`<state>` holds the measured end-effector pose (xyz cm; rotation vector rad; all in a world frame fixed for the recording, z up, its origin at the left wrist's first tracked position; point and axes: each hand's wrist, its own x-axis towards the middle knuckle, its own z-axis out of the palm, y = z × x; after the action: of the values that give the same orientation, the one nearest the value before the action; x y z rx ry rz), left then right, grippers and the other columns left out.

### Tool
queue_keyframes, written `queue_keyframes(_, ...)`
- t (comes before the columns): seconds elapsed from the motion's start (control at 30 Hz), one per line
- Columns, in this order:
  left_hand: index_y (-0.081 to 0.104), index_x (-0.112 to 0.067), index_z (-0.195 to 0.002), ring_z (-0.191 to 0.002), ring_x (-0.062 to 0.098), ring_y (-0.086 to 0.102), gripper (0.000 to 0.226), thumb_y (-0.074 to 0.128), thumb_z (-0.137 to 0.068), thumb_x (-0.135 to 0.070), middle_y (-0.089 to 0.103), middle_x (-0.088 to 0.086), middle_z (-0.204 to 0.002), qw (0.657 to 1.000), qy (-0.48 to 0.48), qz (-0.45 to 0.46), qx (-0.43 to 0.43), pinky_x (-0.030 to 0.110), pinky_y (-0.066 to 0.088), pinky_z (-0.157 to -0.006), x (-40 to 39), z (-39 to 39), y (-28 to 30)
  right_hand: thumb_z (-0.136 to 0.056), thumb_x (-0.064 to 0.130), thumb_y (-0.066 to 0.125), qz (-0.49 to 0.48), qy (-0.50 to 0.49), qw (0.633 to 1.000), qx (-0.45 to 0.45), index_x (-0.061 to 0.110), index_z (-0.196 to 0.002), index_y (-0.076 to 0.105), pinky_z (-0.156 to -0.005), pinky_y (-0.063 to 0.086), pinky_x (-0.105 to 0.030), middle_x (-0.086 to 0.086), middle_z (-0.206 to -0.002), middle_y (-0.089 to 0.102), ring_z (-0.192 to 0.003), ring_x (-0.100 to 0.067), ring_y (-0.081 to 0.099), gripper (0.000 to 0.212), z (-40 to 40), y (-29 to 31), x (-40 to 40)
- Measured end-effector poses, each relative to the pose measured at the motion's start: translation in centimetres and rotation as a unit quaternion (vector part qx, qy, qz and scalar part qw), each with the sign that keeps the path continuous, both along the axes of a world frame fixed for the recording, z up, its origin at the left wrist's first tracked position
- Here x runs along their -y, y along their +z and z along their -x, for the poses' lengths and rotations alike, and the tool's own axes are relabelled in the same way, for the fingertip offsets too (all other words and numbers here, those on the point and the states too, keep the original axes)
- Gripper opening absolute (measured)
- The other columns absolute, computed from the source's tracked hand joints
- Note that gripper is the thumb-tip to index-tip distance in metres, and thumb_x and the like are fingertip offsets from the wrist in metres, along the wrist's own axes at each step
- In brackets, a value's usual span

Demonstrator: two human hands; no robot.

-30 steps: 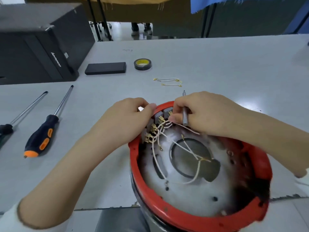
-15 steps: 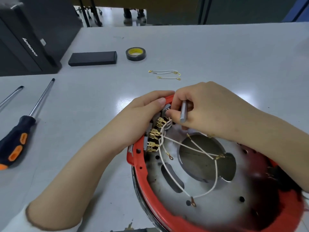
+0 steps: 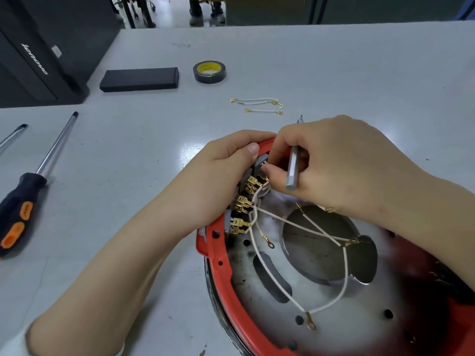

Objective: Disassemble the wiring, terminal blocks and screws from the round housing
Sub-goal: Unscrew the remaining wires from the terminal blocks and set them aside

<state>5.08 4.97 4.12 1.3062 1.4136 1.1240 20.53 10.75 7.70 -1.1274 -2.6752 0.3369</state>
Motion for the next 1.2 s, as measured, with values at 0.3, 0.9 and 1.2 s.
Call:
queue_keyframes(0.3,0.069,-0.025,-0.109,-0.099,0.011,0.067,0.032,0.041,-0.101,-0.012,0.073,-0.007,-0.1,1.0,0.011,-0.002,-0.011,0.038,0.048,-0.095,-0.1,-0.1,-0.2,-0.072,0.05,0.051,-0.025,0.027,0.999,-0.012,0.041,-0.064,0.045,-0.055,0.046,-0.031,0.014,-0.056,0.051,-0.056,-0.009,0.051,0.013,0.3,-0.8,-0.3)
queue_keyframes(0.9,0.067,-0.021,-0.118,-0.108,0.005,0.063,0.032,0.041,-0.101,-0.013,0.071,-0.009,-0.109,0.997,0.019,-0.009,-0.075,0.033,0.044,-0.103,0.1,-0.3,0.4,-0.072,0.043,0.042,-0.019,0.042,0.999,0.026,0.032,-0.068,0.05,-0.049,0.025,-0.018,0.01,-0.05,0.043,-0.052,-0.002,0.042,0.014,0.4,0.2,0.4)
queue_keyframes(1.2,0.065,-0.025,-0.12,-0.1,0.007,0.067,0.031,0.042,-0.102,-0.016,0.073,-0.008,-0.106,0.996,-0.022,0.019,-0.078,0.026,0.05,-0.094,-0.5,1.0,0.8,-0.09,0.069,0.029,0.142,0.049,0.973,-0.173,0.037,-0.093,0.066,-0.052,0.043,-0.025,0.004,-0.051,0.061,-0.037,-0.01,0.05,0.048,-2.6,3.0,-2.1)
